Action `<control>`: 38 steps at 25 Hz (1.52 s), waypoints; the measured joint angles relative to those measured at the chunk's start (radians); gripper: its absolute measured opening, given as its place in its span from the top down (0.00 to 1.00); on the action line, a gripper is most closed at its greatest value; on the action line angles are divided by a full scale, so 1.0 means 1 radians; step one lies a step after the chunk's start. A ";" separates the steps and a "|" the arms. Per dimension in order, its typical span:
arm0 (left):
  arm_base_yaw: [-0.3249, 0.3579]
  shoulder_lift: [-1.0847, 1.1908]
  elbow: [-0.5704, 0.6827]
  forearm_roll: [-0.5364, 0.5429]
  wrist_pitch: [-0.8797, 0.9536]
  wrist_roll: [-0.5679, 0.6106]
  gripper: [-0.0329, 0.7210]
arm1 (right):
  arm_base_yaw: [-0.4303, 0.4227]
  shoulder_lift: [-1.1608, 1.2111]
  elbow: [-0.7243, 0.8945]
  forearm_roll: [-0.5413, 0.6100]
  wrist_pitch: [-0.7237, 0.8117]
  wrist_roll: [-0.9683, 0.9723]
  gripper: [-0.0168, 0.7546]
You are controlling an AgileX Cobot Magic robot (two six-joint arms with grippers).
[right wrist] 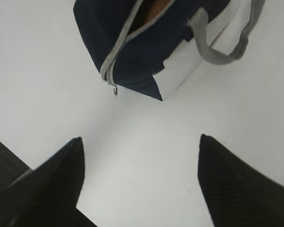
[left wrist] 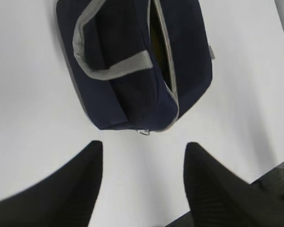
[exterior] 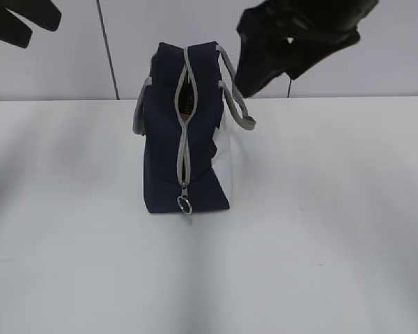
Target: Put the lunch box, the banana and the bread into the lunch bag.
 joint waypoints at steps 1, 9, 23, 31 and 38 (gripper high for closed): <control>-0.007 -0.028 0.023 0.009 0.002 0.000 0.44 | 0.000 -0.037 0.048 0.000 -0.038 -0.009 0.26; -0.013 -0.232 0.259 0.034 -0.024 -0.002 0.46 | 0.000 -0.316 0.573 0.099 -0.572 -0.162 0.26; -0.013 -0.277 0.404 0.057 -0.169 -0.003 0.46 | 0.000 -0.317 0.948 0.207 -1.098 -0.216 0.26; -0.013 -0.277 0.407 0.055 -0.216 -0.003 0.46 | 0.000 -0.271 1.001 0.184 -1.333 -0.216 0.26; -0.013 -0.277 0.407 0.056 -0.225 -0.003 0.47 | 0.000 -0.156 1.031 0.058 -1.382 -0.137 0.26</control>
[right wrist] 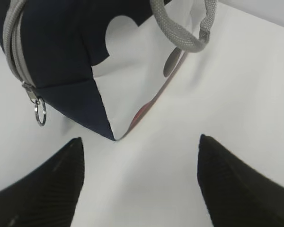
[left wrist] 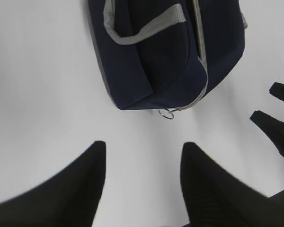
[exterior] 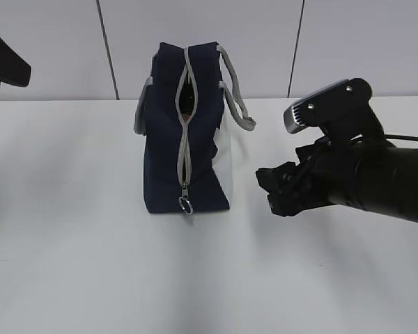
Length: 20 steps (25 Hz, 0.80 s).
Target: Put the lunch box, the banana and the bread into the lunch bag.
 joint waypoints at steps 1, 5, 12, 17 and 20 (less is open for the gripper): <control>0.000 0.000 0.000 0.000 -0.004 0.000 0.47 | 0.000 0.015 0.000 -0.038 -0.024 0.048 0.26; 0.000 0.000 0.000 0.001 -0.013 0.000 0.47 | 0.000 0.082 0.000 -0.246 -0.141 0.263 0.26; 0.000 0.000 0.000 0.001 -0.016 0.000 0.47 | 0.000 0.204 0.000 -0.510 -0.290 0.511 0.27; 0.000 0.000 0.000 0.001 -0.018 0.000 0.47 | 0.000 0.294 0.000 -0.606 -0.396 0.543 0.37; 0.000 0.000 0.000 0.001 -0.018 0.000 0.47 | 0.000 0.339 -0.008 -0.649 -0.453 0.556 0.44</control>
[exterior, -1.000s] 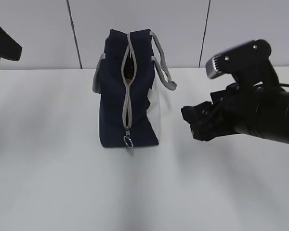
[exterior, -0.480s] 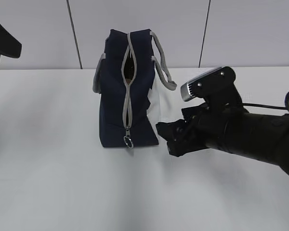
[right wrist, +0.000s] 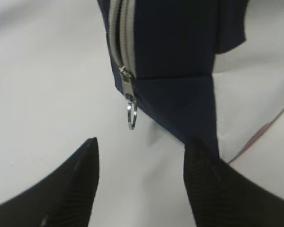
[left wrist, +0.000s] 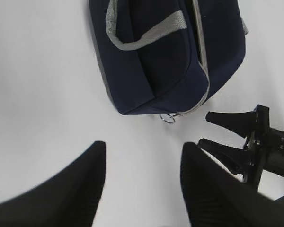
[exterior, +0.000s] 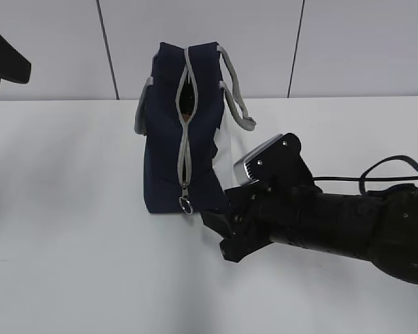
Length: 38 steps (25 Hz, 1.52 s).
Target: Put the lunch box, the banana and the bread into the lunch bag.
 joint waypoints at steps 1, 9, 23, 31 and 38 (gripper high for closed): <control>0.000 0.000 0.000 0.001 0.000 0.001 0.47 | 0.000 0.015 -0.004 -0.009 -0.008 0.004 0.44; 0.000 0.000 0.000 0.027 -0.001 0.007 0.47 | 0.000 0.112 -0.070 -0.038 -0.038 0.011 0.48; 0.000 0.000 0.000 0.037 -0.003 0.007 0.47 | 0.037 0.214 -0.169 -0.083 -0.040 0.033 0.52; 0.000 0.000 0.000 0.038 -0.003 0.007 0.47 | 0.046 0.236 -0.191 -0.021 -0.040 0.035 0.61; 0.000 0.000 0.000 0.038 0.001 0.007 0.47 | 0.046 0.253 -0.224 -0.017 -0.038 0.035 0.66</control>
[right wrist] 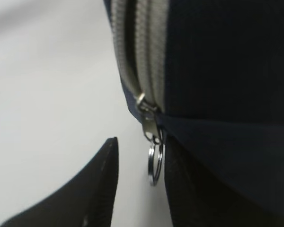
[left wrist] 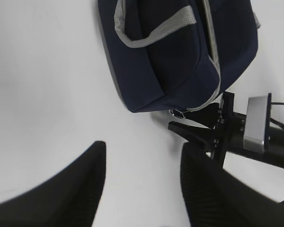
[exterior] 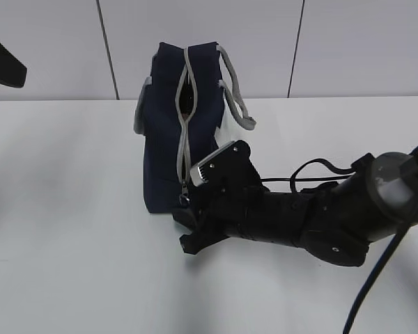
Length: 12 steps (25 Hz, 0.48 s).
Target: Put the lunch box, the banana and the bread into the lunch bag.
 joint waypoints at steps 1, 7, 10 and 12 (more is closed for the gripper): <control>0.000 0.000 0.000 0.000 0.001 0.000 0.47 | 0.000 0.005 0.000 0.002 0.000 0.000 0.66; 0.000 0.000 0.000 0.000 0.010 0.000 0.47 | 0.000 0.016 0.000 0.033 0.002 0.000 0.66; 0.000 0.000 0.000 0.000 0.010 0.000 0.47 | 0.000 0.017 0.000 0.036 0.002 0.000 0.72; 0.000 0.000 0.000 0.000 0.010 0.000 0.47 | 0.000 0.017 0.000 0.037 0.002 0.000 0.81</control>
